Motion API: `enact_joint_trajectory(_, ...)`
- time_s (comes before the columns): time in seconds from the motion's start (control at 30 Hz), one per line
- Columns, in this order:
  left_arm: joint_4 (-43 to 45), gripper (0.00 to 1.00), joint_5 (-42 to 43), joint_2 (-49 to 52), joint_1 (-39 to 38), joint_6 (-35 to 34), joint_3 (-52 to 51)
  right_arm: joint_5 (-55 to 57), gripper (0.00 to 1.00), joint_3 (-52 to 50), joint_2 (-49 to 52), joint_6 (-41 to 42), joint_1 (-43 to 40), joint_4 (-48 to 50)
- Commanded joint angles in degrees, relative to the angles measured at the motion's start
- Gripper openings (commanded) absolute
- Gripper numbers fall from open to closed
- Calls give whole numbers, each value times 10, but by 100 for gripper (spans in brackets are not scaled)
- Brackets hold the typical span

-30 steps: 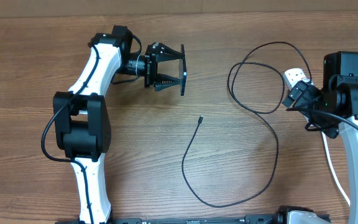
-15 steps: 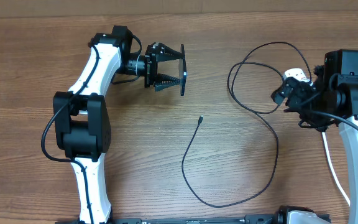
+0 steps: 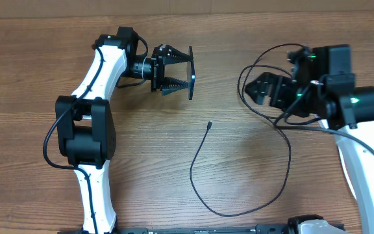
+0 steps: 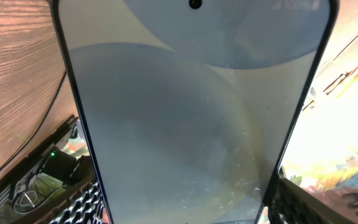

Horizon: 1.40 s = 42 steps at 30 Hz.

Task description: Plug charger to phone and switch on socket

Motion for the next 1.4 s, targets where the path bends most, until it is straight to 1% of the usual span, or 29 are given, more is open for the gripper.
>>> enact_joint_trajectory(0.0, 0, 74, 35, 0, 6, -1, 17, 56, 100, -1, -4, 28, 53, 21)
enact_joint_trajectory(0.27, 0, 74, 35, 0, 5, -1, 17, 164, 100, 14, 7, 26, 182, 52)
enact_joint_trajectory(0.37, 0, 74, 35, 0, 5, -1, 17, 165, 100, 50, 32, 27, 211, 42)
enact_joint_trajectory(0.5, 0, 74, 35, 0, 5, -1, 17, 172, 99, 127, 94, 30, 235, -1)
enact_joint_trajectory(0.6, 0, 74, 35, 0, 5, -1, 17, 229, 99, 179, 141, 58, 253, -33)
enact_joint_trajectory(0.7, 0, 74, 35, 0, 5, -1, 17, 250, 99, 200, 162, 76, 272, -24)
enact_joint_trajectory(0.77, 0, 74, 35, 0, 5, -1, 17, 264, 100, 200, 166, 96, 284, -7)
enact_joint_trajectory(0.83, 0, 74, 35, 0, 5, -1, 17, 325, 96, 200, 169, 140, 304, 2)
enact_joint_trajectory(0.97, -2, 74, 35, 0, 5, -4, 17, 440, 96, 200, 170, 205, 343, 11)
enact_joint_trajectory(1.07, -2, 74, 35, 0, 6, -9, 17, 473, 96, 200, 170, 232, 365, 23)
enact_joint_trajectory(1.17, -2, 74, 35, 0, 6, -22, 17, 483, 96, 200, 174, 255, 375, 30)
enact_joint_trajectory(1.3, -2, 74, 35, 0, 6, -34, 17, 484, 88, 200, 196, 260, 375, 34)
enact_joint_trajectory(1.33, -2, 74, 35, 0, 6, -33, 17, 484, 84, 200, 203, 260, 375, 34)
enact_joint_trajectory(1.37, -2, 74, 36, 0, 6, -33, 17, 484, 78, 200, 211, 260, 375, 34)
